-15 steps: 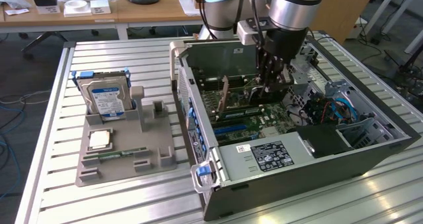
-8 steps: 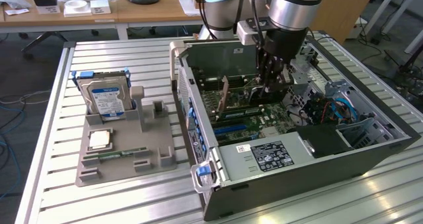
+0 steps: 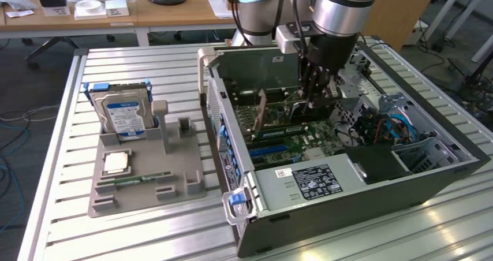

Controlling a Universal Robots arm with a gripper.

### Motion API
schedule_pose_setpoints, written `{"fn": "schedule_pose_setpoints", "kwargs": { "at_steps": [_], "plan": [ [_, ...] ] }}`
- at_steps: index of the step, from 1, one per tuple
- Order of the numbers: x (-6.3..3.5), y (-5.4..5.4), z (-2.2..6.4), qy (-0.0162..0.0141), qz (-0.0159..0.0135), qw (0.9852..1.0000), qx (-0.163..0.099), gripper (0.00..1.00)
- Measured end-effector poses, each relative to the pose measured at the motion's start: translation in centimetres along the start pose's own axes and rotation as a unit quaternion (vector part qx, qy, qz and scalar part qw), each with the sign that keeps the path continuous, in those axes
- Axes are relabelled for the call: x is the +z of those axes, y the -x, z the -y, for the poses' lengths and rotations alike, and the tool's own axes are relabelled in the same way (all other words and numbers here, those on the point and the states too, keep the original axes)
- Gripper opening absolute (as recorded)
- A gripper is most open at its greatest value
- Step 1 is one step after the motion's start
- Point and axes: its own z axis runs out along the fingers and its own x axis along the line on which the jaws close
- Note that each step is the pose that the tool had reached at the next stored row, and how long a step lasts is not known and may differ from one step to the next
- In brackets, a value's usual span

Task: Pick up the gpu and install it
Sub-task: 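Insert the gpu into the slot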

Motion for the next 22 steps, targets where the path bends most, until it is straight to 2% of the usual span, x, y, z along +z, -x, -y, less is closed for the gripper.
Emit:
{"fn": "schedule_pose_setpoints", "kwargs": {
  "at_steps": [6, 22],
  "plan": [
    [0.50, -0.01, -0.02, 0.0001, -0.0001, 1.0000, 0.000, 0.27],
    [0.94, -0.02, -0.03, 0.0001, -0.0002, 1.0000, 0.000, 0.27]
  ]
}}
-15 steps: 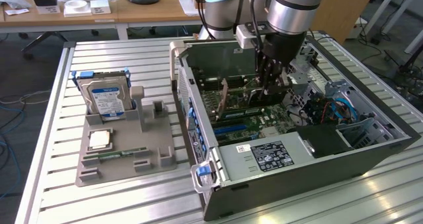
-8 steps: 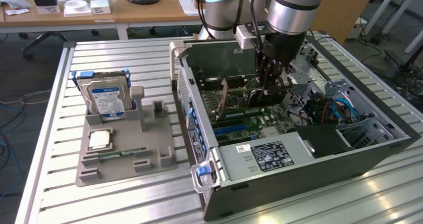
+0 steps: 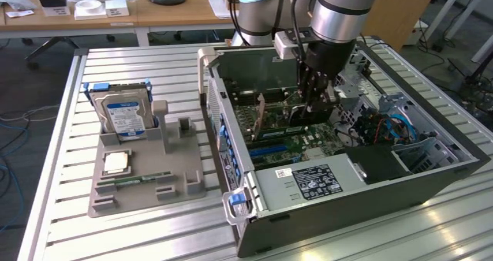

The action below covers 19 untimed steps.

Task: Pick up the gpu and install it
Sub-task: 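Insert the gpu into the slot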

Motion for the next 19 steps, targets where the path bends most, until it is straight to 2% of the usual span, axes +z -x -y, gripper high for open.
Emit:
{"fn": "schedule_pose_setpoints", "kwargs": {
  "at_steps": [19],
  "plan": [
    [0.26, 0.00, -0.01, 0.0000, 0.0001, 1.0000, 0.000, 0.27]
  ]
}}
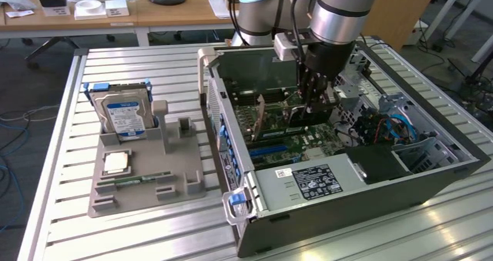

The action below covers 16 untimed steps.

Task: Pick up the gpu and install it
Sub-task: 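Insert the gpu into the slot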

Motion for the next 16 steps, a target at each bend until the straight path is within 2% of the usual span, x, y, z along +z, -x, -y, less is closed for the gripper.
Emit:
{"fn": "schedule_pose_setpoints", "kwargs": {
  "at_steps": [16],
  "plan": [
    [0.76, -0.03, -0.12, 0.0000, 0.0001, 1.0000, -0.003, 0.27]
  ]
}}
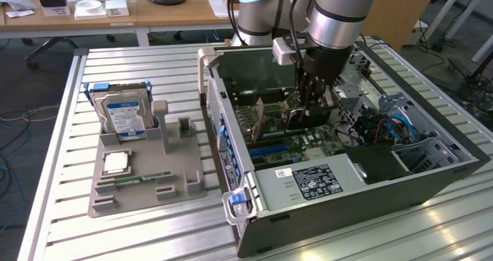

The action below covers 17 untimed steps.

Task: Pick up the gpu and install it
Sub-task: 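Insert the gpu into the slot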

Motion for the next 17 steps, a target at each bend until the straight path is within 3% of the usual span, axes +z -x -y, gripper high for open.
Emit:
{"fn": "schedule_pose_setpoints", "kwargs": {
  "at_steps": [17],
  "plan": [
    [0.13, 0.00, -0.04, 0.0002, 0.0004, 0.9999, -0.011, 0.27]
  ]
}}
